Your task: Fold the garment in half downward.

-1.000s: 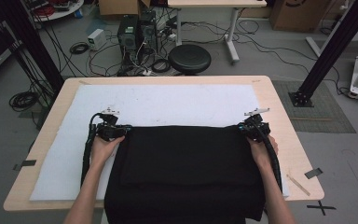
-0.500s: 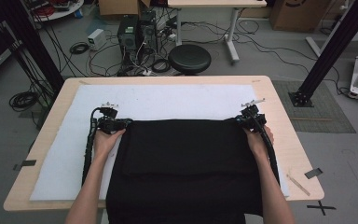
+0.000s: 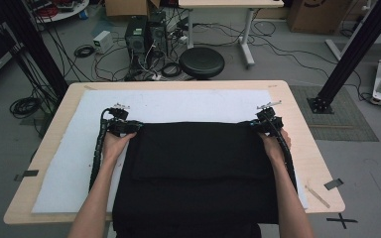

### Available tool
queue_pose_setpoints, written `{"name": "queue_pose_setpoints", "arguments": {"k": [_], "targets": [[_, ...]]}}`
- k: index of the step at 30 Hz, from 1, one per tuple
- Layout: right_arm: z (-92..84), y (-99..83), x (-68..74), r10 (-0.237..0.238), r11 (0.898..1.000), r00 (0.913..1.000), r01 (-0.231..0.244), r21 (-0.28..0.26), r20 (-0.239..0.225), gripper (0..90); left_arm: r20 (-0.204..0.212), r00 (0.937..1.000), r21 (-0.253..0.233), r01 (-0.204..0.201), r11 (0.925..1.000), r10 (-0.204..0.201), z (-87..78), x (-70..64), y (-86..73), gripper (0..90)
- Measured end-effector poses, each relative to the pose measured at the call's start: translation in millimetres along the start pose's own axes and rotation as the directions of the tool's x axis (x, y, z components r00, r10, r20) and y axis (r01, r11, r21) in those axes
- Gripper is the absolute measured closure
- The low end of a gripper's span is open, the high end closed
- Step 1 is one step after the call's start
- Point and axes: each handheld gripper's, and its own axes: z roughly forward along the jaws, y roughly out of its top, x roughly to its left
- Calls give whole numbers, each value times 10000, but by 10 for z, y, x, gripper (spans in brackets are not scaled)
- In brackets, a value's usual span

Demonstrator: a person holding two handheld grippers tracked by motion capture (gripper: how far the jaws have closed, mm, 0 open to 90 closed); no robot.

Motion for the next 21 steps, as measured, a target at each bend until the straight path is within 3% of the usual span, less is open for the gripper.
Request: {"name": "queue_pose_setpoints", "arguments": {"k": [1,2,3,4,6,9,10,16,18,21], "targets": [[-39,-6,-7,230,9997,9993,-234,-118,-310,495,34,9999,-6,-137,9999,137,-28,-18,-6,515],[-39,-6,-7,230,9997,9993,-234,-118,-310,495,34,9999,-6,-137,9999,137,-28,-18,-6,511],[-87,-11,-12,492,9986,9962,-505,-162,-716,478,60,9994,-111,-332,9994,333,-84,-65,-23,511],[-194,-30,1,527,9970,9938,-579,-513,-975,468,124,9990,-136,-428,9990,430,-115,-86,-30,492],[-293,-68,21,558,9948,9904,-660,-776,-1268,452,284,9974,-221,-649,9977,655,-174,-142,-55,482],[-326,-83,27,494,9947,9880,-619,-824,-1466,434,284,9974,-221,-649,9977,655,-174,-142,-55,480],[-447,-183,104,285,9955,9811,-451,-829,-1913,418,586,9926,-348,-1044,9939,1064,-337,-238,-157,479],[-659,-426,219,114,9900,9720,-440,-1344,-2347,385,967,9880,-788,-1133,9904,1207,-590,-317,-313,478],[-754,-574,256,62,9862,9662,-485,-1582,-2576,343,1101,9861,-915,-1146,9892,1244,-671,-360,-379,463],[-833,-746,294,-34,9857,9655,-405,-1634,-2602,278,1201,9811,-1022,-1399,9849,1518,-768,-417,-479,438]]}}
